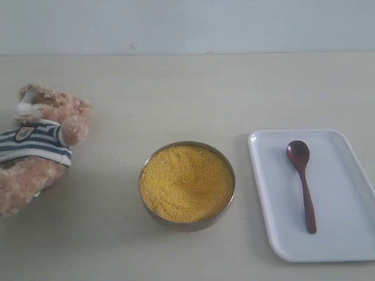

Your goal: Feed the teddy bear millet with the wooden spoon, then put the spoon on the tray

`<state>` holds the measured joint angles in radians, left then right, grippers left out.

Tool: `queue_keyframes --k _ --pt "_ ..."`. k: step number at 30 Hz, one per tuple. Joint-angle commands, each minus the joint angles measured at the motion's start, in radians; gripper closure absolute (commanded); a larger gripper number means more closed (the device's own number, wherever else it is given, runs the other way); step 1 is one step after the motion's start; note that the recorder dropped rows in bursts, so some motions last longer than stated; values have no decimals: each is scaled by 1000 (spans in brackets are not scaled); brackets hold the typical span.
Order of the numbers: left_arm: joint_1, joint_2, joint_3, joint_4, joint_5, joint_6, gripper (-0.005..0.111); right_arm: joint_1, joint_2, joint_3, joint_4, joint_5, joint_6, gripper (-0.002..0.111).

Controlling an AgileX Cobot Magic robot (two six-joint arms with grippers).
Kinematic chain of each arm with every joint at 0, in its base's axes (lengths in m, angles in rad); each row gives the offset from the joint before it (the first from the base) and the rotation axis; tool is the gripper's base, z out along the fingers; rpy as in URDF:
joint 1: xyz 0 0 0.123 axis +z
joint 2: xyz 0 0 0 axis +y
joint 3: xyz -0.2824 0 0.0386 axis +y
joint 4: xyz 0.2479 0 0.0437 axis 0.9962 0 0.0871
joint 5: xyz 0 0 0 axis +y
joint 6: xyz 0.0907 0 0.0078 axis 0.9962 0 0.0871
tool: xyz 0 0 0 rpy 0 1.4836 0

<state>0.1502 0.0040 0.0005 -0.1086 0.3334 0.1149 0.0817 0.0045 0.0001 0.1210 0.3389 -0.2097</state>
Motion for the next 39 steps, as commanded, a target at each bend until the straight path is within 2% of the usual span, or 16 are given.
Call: queue_keyframes --k 1,17,19,22,26,29,31,33,34,35,39 --pt "2 -4 0 0 -4 -10 103 -3 -5 0 0 -5 -2 107" --pt "2 -4 0 0 -7 -4 103 -3 -5 0 0 -5 -2 107" --pt "2 -4 0 -25 -60 -22 103 -3 -5 0 0 -5 -2 107" --pt "2 -4 0 -295 -217 -128 103 -3 -5 0 0 -5 -2 107" --pt "2 -4 0 -729 -543 -287 103 -3 -5 0 0 -5 -2 107" --pt "2 -4 0 -840 -759 -310 103 -3 -5 0 0 -5 -2 107" --pt "2 -4 0 -839 -882 -285 103 -3 -5 0 0 -5 -2 107" --pt "2 -4 0 -840 -918 -422 103 -3 -5 0 0 -5 -2 107" --pt "2 -4 0 -821 -900 -548 103 -3 -5 0 0 -5 -2 107" --pt "2 -4 -3 -782 -864 -596 103 -3 -5 0 0 -5 -2 107" --pt "2 8 -100 -468 -756 -625 103 -3 -5 0 0 -5 -2 107"
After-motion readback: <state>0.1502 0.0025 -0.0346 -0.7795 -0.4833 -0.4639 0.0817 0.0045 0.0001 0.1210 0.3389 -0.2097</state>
